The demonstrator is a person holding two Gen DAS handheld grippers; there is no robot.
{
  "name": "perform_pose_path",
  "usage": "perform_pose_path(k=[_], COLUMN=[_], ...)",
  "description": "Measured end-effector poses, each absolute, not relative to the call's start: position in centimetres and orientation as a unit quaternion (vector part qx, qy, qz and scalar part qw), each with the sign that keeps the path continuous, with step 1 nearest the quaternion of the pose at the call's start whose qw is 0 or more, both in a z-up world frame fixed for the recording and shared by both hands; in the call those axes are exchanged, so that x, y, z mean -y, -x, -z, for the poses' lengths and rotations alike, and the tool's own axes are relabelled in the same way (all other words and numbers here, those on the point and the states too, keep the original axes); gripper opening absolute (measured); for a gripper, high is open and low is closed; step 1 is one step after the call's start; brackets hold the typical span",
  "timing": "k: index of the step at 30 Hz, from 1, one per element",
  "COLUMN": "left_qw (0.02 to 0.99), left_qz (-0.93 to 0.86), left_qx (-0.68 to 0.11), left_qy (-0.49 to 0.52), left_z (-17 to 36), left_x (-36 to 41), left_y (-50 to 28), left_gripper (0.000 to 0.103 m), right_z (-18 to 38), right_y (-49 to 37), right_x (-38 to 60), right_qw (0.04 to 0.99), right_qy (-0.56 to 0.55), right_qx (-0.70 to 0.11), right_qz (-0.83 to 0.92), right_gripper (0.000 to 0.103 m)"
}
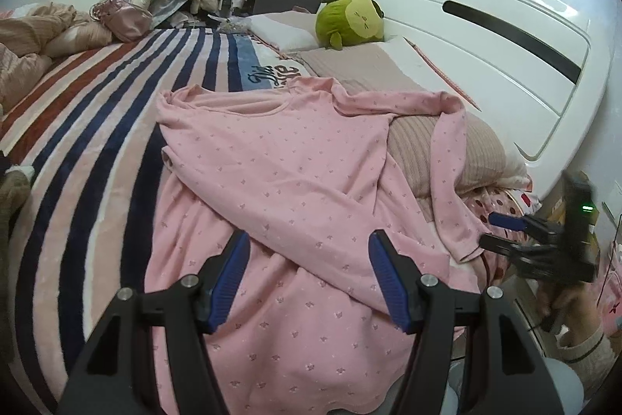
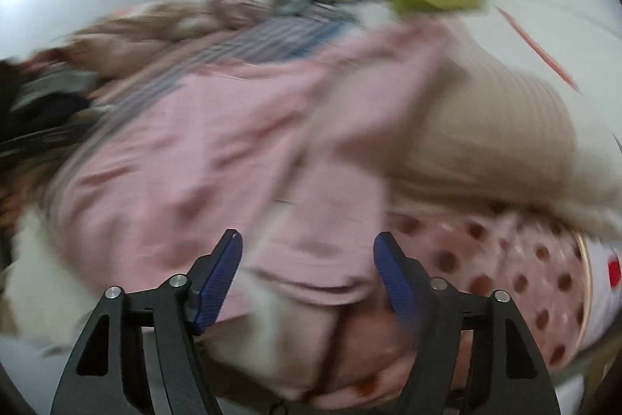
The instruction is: Fold small clothes
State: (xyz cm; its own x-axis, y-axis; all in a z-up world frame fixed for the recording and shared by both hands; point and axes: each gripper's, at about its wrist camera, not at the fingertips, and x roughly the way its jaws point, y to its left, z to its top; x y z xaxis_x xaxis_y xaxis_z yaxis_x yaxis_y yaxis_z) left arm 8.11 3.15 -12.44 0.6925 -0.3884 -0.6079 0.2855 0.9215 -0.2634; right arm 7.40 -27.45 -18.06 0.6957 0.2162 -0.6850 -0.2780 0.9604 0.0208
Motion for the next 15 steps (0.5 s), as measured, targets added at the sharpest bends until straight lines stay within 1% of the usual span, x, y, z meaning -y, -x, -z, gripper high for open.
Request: perform_pose_path(k=[3, 4, 5, 6, 7, 9, 12, 15], left_qw=[0.918, 0.918, 0.918, 0.918, 0.919, 0.919, 0.921, 0.923], left_qz=[0.176, 0.174, 0.172, 0.17, 0.168, 0.168, 0.17, 0.173], left_qx=[-0.347, -0.347, -0.348, -0.349, -0.348, -0.345, -0.337, -0.326], left_qy=[0.078, 0.078, 0.078, 0.079, 0.081, 0.087, 0.096, 0.11], left_z=[12.3, 12.4, 12.4, 12.5, 12.5, 12.5, 12.4, 12.3], left_x=[-3.5, -3.5, -3.6, -3.7, -3.9, -4.2, -4.7, -5.6], left_y=[-8.1, -8.1, -8.2, -8.2, -8.3, -8.3, -8.2, -8.0], left_gripper=[0.06, 0.06, 0.06, 0.06, 0.06, 0.06, 0.06, 0.06], right_z=[20.1, 20.5, 20.7, 20.8, 20.9, 20.7, 18.5, 14.2], right_y=[-9.8, -10.0, -10.2, -10.3, -10.5, -10.9, -10.8, -10.0], right_x=[29.0, 29.1, 28.9, 28.7, 28.8, 30.0, 30.5, 30.2], right_qw=[0.911, 0.91, 0.911, 0.911, 0.905, 0.889, 0.903, 0.909], right_qy=[-0.018, -0.029, -0.03, -0.024, -0.044, -0.113, -0.104, -0.114], right_qx=[-0.388, -0.389, -0.386, -0.383, -0.385, -0.387, -0.36, -0.323], right_qz=[-0.135, -0.142, -0.145, -0.149, -0.176, -0.218, -0.208, -0.238], right_gripper=[0.072, 0.064, 0.053, 0.021, 0.004, 0.003, 0.003, 0.003])
